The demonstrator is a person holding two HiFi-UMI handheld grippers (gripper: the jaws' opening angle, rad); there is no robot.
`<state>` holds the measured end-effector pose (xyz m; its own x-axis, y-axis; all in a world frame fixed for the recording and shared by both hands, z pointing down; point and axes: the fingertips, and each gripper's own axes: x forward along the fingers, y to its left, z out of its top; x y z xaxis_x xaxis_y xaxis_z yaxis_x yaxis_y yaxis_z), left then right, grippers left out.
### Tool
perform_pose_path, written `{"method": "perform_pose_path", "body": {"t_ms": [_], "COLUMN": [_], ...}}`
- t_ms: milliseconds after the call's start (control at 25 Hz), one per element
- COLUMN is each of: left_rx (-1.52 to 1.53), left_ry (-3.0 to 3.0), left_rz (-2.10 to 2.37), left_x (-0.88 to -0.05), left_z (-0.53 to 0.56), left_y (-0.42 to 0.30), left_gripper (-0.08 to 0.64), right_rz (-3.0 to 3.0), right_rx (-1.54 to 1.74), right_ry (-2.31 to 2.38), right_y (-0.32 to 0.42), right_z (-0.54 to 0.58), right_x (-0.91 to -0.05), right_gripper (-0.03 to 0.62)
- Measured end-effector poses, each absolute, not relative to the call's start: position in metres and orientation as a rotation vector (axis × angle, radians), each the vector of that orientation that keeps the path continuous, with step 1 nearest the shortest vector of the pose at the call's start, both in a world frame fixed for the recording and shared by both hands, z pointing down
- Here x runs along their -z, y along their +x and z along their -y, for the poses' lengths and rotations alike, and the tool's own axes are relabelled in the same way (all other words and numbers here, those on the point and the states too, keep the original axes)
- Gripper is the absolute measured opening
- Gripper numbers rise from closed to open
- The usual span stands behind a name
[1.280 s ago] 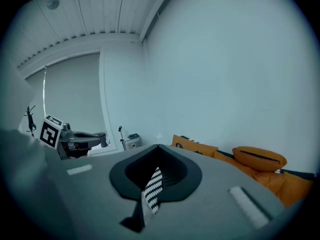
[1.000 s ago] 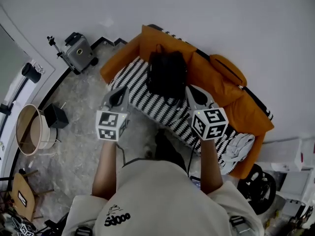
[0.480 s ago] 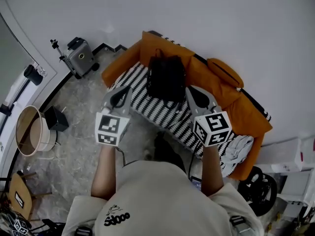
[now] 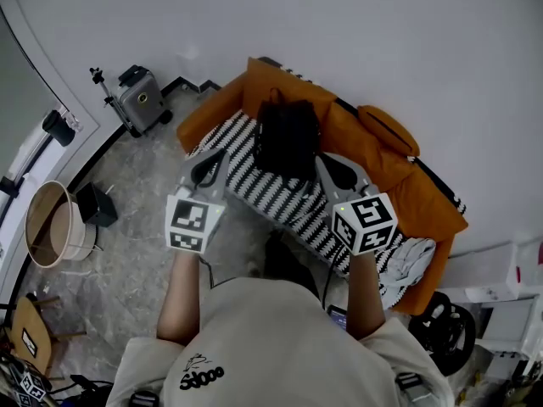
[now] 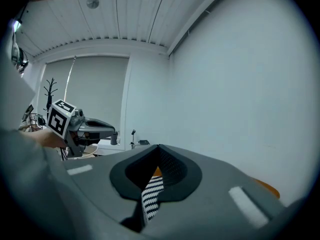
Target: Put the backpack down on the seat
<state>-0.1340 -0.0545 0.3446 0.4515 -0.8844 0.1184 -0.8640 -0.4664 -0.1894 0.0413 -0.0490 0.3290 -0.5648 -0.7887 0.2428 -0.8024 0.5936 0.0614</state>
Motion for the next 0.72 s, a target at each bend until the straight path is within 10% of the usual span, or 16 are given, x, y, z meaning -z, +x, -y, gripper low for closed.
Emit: {"method": "perform_pose_path", "body": {"t_ms": [720], "left_rx": [0.313], "left_ry": [-2.626], "left_rz": [-1.554], "left_x": [-0.354], "left_z": [0.072], "left_y": [-0.132], "left_gripper": [0.009], "right_rz": [2.552], "right_rx": [-0.127], "right_ry": [1.307], "right_y": [0.042], "right_z": [0.067], "right_x": [-0.343], "right_gripper": [0.002]}}
